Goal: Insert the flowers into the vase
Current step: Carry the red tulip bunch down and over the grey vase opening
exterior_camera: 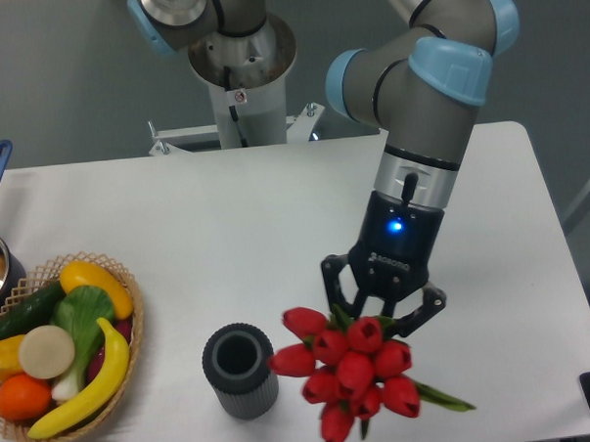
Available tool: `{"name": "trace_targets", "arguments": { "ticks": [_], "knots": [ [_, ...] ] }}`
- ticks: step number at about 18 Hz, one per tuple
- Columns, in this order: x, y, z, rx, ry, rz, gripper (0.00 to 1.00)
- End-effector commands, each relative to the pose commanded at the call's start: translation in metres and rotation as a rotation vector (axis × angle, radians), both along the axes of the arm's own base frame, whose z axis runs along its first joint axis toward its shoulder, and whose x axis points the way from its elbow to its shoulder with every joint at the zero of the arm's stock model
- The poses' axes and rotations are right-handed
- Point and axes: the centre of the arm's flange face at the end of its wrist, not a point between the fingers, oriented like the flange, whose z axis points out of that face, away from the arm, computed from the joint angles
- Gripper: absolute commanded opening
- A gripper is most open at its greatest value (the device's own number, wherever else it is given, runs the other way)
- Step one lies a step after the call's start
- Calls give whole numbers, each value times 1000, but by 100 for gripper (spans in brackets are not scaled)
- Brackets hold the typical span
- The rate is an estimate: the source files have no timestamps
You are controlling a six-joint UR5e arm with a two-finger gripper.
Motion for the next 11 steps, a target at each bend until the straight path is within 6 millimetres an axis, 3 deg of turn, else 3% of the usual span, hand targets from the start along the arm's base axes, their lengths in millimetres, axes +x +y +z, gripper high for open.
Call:
{"name": "trace_targets", "arguments": {
  "ticks": [11],
  "knots": [
    [28, 16, 25, 140, -34, -129, 8]
  ]
}}
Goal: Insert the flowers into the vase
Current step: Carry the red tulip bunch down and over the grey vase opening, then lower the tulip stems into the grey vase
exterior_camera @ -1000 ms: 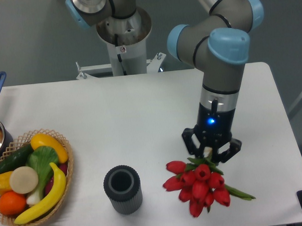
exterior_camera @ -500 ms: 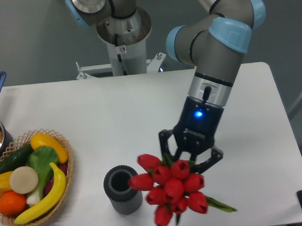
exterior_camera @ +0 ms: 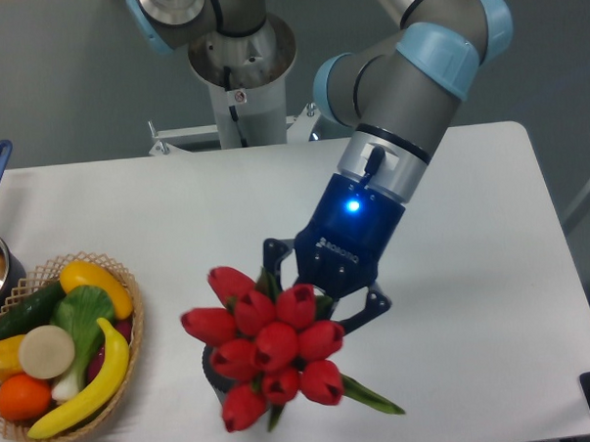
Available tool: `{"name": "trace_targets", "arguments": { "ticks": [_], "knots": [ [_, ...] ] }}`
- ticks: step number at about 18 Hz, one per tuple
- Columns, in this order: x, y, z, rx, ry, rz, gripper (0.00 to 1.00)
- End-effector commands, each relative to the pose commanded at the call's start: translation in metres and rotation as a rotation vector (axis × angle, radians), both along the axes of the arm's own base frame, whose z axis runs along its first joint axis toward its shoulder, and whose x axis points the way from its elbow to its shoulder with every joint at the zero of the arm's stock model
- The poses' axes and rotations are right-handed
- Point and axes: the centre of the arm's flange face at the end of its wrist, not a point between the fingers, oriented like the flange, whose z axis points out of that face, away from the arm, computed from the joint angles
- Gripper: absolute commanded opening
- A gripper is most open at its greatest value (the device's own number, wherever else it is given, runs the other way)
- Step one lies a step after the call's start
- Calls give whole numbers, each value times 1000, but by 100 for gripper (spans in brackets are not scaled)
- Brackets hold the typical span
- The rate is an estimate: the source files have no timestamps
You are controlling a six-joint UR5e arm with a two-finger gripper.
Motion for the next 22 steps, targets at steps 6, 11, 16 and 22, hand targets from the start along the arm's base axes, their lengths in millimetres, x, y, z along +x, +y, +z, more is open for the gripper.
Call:
{"name": "trace_targets", "arguments": {
  "ticks": [6, 11, 16, 22],
  "knots": [
    [25, 19, -11, 84, -110, -154, 10],
    [33, 23, -24, 111, -170, -210, 12],
    [31, 25, -30, 111, -178, -214, 13],
    [21, 19, -42, 102, -188, -195, 15]
  ]
}}
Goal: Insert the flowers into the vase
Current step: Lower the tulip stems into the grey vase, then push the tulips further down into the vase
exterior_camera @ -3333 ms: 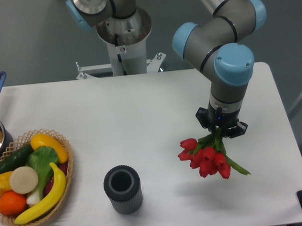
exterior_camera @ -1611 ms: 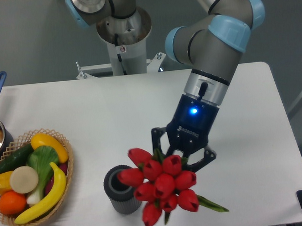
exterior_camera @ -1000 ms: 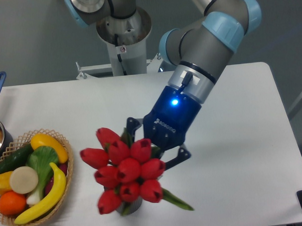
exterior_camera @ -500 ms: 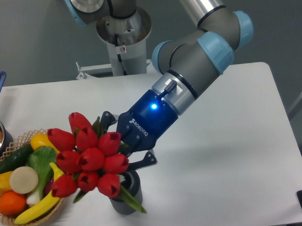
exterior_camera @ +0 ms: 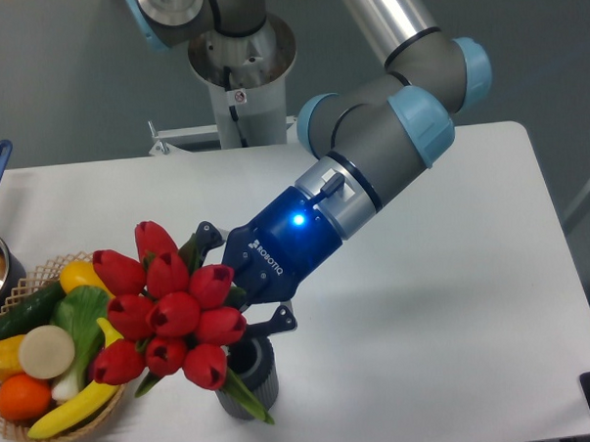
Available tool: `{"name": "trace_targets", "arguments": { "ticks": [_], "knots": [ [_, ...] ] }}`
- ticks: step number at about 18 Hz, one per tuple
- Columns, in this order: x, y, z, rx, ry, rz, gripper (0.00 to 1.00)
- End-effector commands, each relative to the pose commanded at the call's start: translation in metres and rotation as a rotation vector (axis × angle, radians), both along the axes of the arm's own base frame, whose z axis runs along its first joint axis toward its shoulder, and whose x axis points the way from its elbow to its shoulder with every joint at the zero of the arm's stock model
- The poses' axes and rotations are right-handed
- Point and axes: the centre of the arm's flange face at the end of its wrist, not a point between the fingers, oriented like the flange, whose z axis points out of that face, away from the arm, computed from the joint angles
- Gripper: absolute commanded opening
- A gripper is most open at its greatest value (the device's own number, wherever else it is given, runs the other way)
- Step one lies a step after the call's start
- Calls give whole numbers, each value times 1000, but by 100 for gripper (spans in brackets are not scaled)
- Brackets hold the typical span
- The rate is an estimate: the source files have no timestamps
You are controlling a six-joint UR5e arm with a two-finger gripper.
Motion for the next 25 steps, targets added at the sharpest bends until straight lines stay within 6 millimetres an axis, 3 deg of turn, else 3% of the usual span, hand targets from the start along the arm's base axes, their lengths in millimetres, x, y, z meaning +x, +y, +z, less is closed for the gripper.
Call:
{"name": "trace_targets", "arguments": {
  "ticks": [12, 25],
  "knots": [
    [-4, 1, -28, -21, 2, 2, 17],
    [12, -9, -98, -69, 50, -19, 23]
  ]
}}
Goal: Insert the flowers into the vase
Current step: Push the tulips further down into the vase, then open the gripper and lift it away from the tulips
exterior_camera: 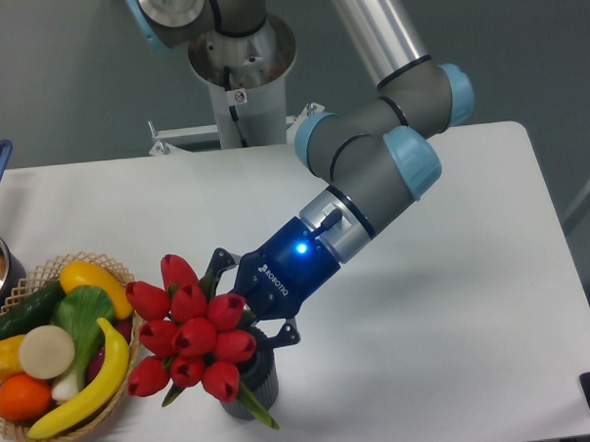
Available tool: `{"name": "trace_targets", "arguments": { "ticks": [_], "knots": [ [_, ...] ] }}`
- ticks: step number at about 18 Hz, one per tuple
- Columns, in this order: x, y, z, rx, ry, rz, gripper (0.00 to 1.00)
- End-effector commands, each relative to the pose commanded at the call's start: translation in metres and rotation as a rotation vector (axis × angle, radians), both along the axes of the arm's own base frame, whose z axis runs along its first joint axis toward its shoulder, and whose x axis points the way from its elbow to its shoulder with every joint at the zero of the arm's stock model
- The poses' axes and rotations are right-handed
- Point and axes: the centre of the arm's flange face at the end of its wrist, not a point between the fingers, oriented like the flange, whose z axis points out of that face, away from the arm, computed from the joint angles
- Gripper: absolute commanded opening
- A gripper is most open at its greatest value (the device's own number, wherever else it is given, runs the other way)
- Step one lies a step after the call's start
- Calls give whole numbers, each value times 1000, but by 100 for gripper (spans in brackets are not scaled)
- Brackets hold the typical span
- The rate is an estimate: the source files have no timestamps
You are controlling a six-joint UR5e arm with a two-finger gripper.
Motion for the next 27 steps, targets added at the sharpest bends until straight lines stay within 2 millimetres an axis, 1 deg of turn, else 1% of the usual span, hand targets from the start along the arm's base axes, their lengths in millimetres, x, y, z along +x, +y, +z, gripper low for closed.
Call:
{"name": "trace_targets", "arguments": {
  "ticks": [2, 3, 5, 7, 9, 15, 17, 18, 19, 20, 21, 26, 27],
  "knots": [
    [0, 0, -7, -2, 12, -3, 28],
    [0, 0, -15, -4, 16, -8, 31],
    [6, -5, -32, 1, 43, -28, 32],
    [11, -9, -47, -10, 51, -35, 36],
    [13, -11, -55, -26, 53, -32, 38],
    [12, -12, -65, -60, 61, -22, 46],
    [11, -12, -66, -62, 58, -20, 56],
    [11, -12, -66, -62, 57, -20, 70],
    [12, -13, -68, -67, 53, -20, 87],
    [13, -15, -70, -70, 49, -19, 96],
    [11, -18, -71, -74, 43, -13, 100],
    [5, -30, -77, -84, 28, 8, 100],
    [4, -33, -74, -82, 32, 14, 100]
  ]
}}
